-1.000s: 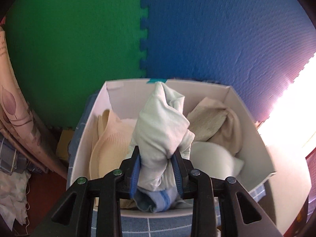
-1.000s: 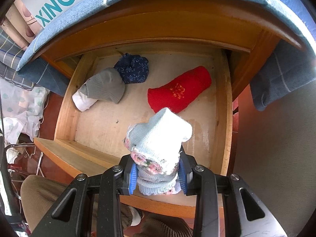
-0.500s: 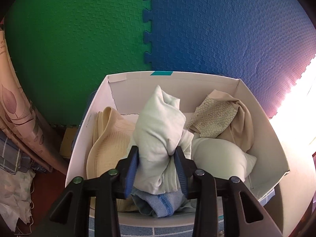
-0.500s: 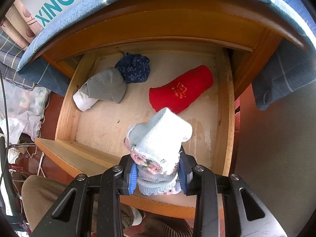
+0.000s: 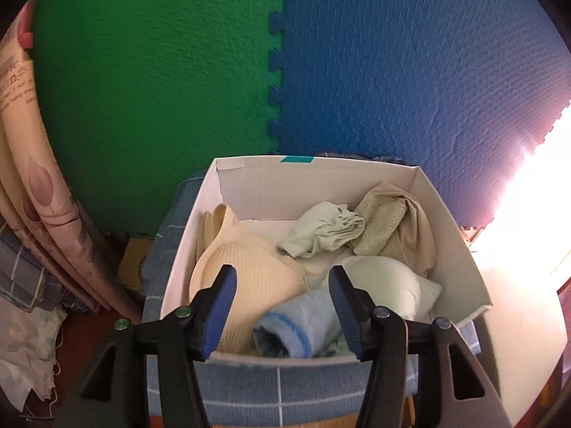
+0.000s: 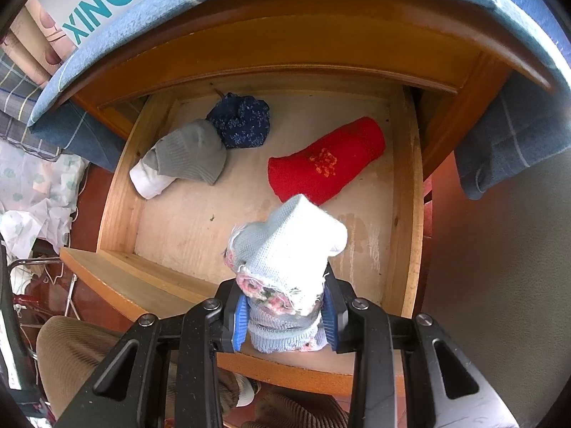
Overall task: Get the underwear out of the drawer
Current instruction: 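Open the left gripper in the shoe box and withdraw it over the drawer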
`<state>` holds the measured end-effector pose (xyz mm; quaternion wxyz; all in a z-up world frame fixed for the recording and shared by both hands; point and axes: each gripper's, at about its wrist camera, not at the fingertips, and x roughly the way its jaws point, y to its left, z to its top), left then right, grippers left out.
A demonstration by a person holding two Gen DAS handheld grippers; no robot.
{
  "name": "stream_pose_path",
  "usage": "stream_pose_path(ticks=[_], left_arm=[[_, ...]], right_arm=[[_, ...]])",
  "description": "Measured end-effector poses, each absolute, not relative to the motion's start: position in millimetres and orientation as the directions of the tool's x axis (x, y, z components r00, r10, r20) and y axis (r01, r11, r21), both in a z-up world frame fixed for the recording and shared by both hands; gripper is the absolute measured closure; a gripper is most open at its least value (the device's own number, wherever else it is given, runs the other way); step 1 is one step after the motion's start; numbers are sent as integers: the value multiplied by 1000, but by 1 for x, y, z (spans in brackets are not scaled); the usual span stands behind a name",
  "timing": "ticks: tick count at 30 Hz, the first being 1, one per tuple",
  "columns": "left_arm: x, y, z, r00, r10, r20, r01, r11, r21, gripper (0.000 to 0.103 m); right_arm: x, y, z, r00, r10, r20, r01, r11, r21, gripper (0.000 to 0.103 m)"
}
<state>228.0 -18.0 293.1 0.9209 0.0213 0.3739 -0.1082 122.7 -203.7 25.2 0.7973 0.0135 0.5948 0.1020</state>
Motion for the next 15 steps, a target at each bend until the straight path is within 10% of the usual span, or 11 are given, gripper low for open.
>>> stream_pose_path(ticks=[15], left_arm=[[107,25,237,711,-114,-693,200,979,43,44]], right_arm=[[124,-197,24,271,138,-952,-153,983,99,71]])
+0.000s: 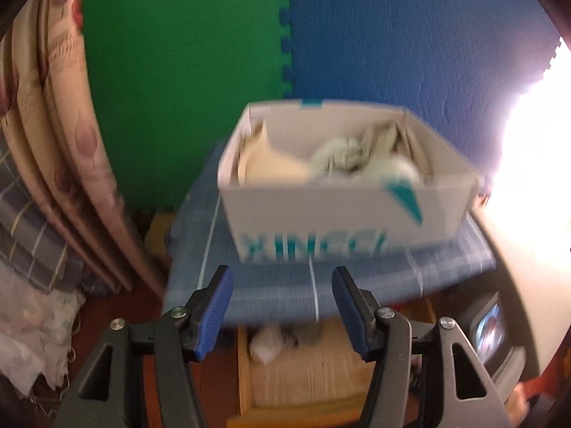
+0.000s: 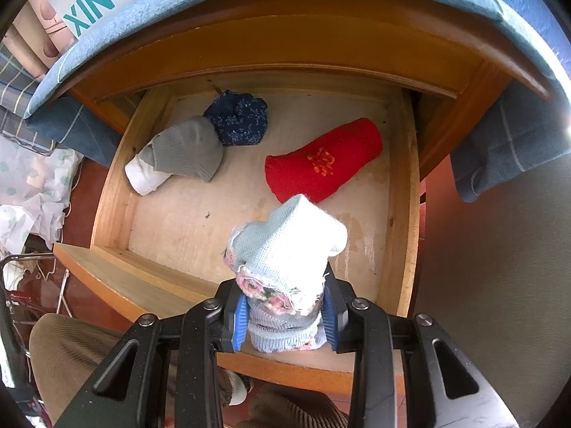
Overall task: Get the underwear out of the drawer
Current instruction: 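Open the left gripper in the shoe box and withdraw it over the drawer, then carry the floral garment into the shoe box with the right gripper and open it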
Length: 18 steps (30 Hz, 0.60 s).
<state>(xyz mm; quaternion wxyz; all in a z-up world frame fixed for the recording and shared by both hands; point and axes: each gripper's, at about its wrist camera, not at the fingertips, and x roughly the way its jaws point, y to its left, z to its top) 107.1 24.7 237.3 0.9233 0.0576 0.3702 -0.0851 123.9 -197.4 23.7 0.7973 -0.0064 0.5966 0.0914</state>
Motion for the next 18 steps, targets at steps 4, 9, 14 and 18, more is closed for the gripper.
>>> stream_pose_path(ticks=[4,9,14,18], left_arm=[[84,32,189,679,-57,-732,153,986,64,44],[64,38,136,655,9,-755,108,989,105,44],[55,43,107,628,4,-778,66,996,59,44],[57,47,94,592,22,-805,30,998,49,44]], right_arm=[[123,-197,24,275,133,-952,-154,984,93,71],[122,-194,25,282,105,-954,-161,985,61,71],[120,-193,27,297,101,-949,-169,984,52,71],[120,-195,29,299,116,-947,-167,984,68,71]])
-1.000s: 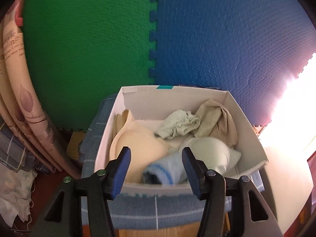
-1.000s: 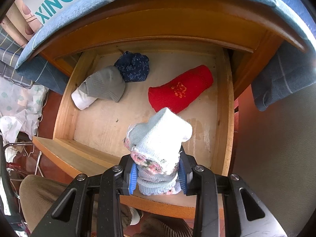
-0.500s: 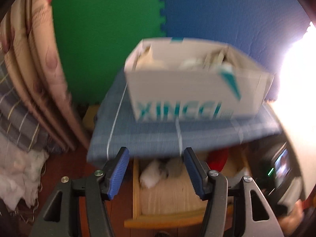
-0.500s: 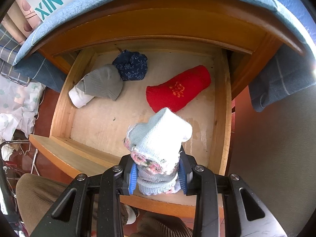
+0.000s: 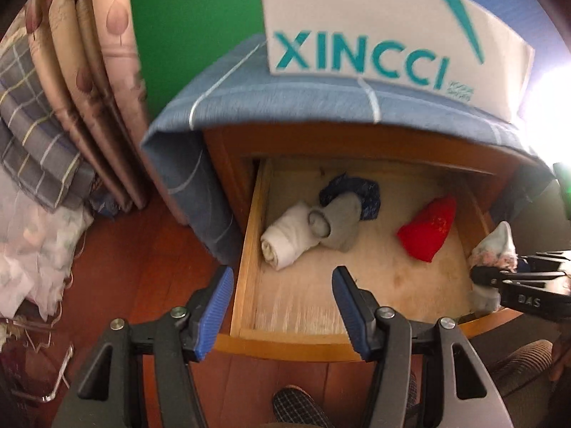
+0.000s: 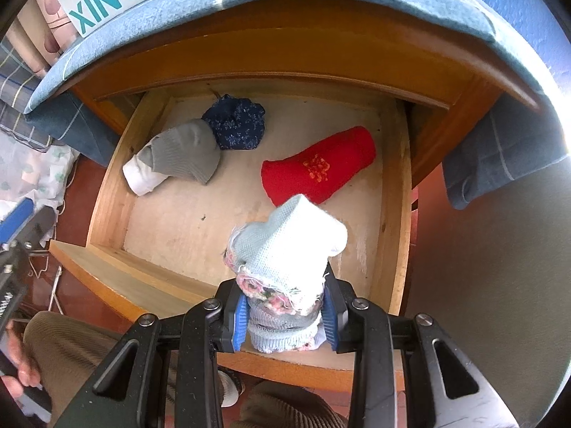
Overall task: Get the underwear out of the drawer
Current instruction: 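Carry the floral garment into the shoe box with the right gripper and open it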
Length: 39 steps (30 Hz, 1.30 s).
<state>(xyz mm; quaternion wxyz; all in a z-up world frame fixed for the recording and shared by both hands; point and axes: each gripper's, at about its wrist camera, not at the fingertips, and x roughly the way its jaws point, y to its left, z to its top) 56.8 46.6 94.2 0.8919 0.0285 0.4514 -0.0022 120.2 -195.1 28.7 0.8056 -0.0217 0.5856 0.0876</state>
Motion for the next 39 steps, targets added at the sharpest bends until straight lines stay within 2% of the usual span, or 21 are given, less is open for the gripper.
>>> stream_pose_path(ticks=[9,20,28,39], left_arm=[[58,52,89,606,25,-795,-10,1000,24,44],[59,86,87,601,-59,-797,-99,984,-148,44],[59,86,87,608,-67,-791,-100,982,-160,44],[58,85,88,614,-65,-786,-100,982,-159,44]], right_arm=[[112,-195,50,350,157,-924,-185,978,97,71],[98,-204,103,397,222,-891,-187,970,158,71],[105,-199,188,495,245,-833,-238,961,142,71],[158,-179,334,681,262,-684,-267,958,101,71]])
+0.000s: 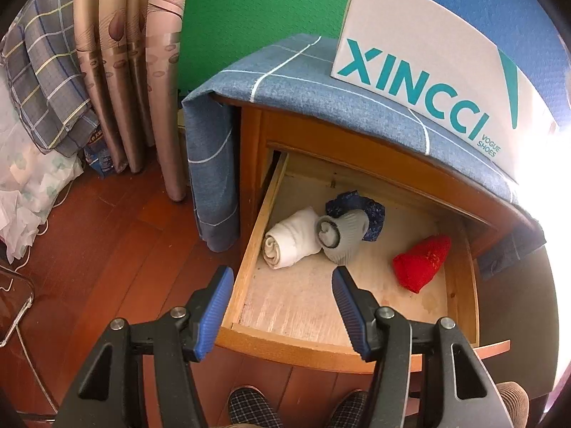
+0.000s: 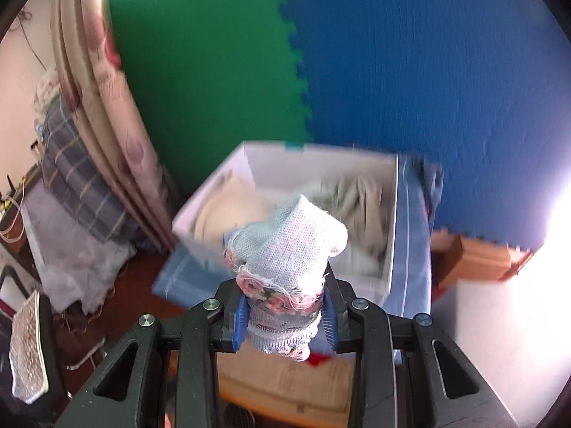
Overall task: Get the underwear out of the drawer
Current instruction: 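Carry the floral garment into the shoe box with the right gripper and open it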
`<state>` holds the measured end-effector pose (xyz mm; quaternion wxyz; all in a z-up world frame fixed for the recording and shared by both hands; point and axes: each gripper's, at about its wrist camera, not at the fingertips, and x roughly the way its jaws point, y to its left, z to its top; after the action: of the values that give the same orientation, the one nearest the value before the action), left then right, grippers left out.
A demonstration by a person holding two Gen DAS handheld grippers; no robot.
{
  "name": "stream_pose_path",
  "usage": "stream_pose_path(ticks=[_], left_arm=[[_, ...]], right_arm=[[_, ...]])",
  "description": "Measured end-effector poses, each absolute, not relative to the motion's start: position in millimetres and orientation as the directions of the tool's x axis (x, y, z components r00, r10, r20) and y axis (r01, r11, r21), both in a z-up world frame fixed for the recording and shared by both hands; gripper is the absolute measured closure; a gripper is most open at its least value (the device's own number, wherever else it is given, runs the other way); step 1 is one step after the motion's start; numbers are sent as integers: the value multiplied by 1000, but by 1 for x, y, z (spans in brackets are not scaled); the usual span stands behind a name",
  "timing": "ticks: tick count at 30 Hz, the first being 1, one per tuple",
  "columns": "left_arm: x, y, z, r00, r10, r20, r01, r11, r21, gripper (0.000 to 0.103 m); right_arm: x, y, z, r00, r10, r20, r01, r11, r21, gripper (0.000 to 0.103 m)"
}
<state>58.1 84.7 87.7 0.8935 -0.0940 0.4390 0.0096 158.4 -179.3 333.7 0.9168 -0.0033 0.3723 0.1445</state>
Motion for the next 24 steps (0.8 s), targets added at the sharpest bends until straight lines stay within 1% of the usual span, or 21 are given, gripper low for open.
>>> stream_pose_path(ticks=[3,7,16,20,24], left_arm=[[58,85,87,613,-64,-788,-101,982,-158,44],[58,85,88,614,-63,-787,-100,983,-157,44],[60,87,87,609,-79,-789,-94,981,-171,44],[62,88,85,608,-86,-789,-97,979,-181,44],[62,88,84,609,-89,-788,-96,978,-185,44]], right_arm=[[181,-172,349,707,234,-668,-242,967,82,71],[216,-170,347,708,168,-686,-195,980,39,71],[281,-178,280,591,89,-802,-137,991,9,71],[295,-181,254,553,61,-831,-128,992,-13,69],[301,-184,240,533,35,-845,-125,991,-38,67]])
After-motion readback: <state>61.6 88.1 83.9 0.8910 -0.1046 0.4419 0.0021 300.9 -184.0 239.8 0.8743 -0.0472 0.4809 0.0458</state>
